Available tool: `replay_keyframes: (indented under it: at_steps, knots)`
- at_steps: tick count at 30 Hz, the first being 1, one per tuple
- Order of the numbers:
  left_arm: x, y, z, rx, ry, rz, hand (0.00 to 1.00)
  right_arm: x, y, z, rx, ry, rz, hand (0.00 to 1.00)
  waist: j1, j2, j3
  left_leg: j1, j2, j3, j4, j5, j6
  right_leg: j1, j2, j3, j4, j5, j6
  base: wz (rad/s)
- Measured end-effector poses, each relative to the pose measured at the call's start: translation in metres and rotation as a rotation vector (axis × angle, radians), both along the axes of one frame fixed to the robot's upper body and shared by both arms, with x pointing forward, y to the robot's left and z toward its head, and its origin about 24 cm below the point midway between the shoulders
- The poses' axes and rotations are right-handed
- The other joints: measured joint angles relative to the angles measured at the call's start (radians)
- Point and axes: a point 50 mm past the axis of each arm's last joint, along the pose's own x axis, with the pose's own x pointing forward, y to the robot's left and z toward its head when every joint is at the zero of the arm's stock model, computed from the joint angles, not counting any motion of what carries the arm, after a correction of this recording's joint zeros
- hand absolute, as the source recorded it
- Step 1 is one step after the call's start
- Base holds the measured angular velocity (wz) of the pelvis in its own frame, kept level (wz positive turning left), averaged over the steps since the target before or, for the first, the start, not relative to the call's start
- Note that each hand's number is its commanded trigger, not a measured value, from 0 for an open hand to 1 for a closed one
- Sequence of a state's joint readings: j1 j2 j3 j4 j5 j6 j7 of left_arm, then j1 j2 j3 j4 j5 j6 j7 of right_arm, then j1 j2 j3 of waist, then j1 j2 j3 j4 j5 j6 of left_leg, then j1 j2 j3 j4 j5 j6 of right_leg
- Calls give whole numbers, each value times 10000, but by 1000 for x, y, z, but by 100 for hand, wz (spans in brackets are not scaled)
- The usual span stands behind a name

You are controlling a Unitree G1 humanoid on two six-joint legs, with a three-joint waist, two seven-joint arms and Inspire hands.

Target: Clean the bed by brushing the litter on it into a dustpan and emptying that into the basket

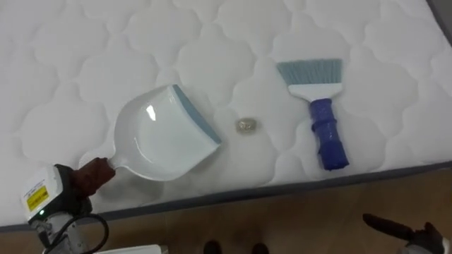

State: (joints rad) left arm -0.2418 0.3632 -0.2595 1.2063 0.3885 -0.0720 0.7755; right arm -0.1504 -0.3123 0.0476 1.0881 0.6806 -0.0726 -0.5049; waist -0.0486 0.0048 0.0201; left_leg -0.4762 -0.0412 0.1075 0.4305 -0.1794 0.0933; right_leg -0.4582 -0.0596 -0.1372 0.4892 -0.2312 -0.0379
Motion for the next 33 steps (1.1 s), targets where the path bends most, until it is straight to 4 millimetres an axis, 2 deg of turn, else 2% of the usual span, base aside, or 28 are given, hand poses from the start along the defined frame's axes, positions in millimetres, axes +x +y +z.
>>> replay_keyframes:
  at_steps: [2,7,9,13,20,26,30,33]
  knots:
    - [0,0,0,7,15,-5,100,6,1,5,-221,-227,5,0,-8,-33,7,11,-2,39,1,-1,1,-30,-18,14,63,0,0,0]
    - [1,-3,0,255,136,-415,100,39,6,31,-1293,-1470,301,0,-37,-161,82,-54,-9,91,1,0,4,-135,-37,43,118,-1,0,-3]
    - [1,-4,-1,333,245,-599,100,44,6,38,-1769,-1676,383,0,16,-200,99,-64,-7,97,0,-1,5,-137,-33,50,109,-3,3,0]
    - [0,-5,-4,447,673,-783,100,59,13,55,-3031,-2228,1261,0,20,-204,103,-65,-19,96,-2,-3,8,-159,-49,48,167,-8,11,0]
    - [1,-8,-5,869,1161,-1213,100,76,24,80,-4417,-3171,1745,0,6,-189,106,-18,-19,111,-75,-3,7,-161,-47,70,156,-5,7,0]
    - [10,-12,-3,958,1381,-1497,100,90,43,98,-5656,-3904,2788,0,29,-158,131,-2,-21,111,-76,-3,8,-128,-54,59,128,-2,9,0]
    - [11,-13,-3,1013,1425,-1603,100,97,49,106,-6486,-4113,3275,0,18,-86,214,-7,-24,106,-82,-8,12,-133,-72,15,147,-3,9,0]
    - [11,-14,-4,1037,1471,-1669,100,100,52,112,-6881,-4336,3469,0,51,-44,245,-13,-21,107,-165,-8,12,-137,-71,0,131,-3,9,0]
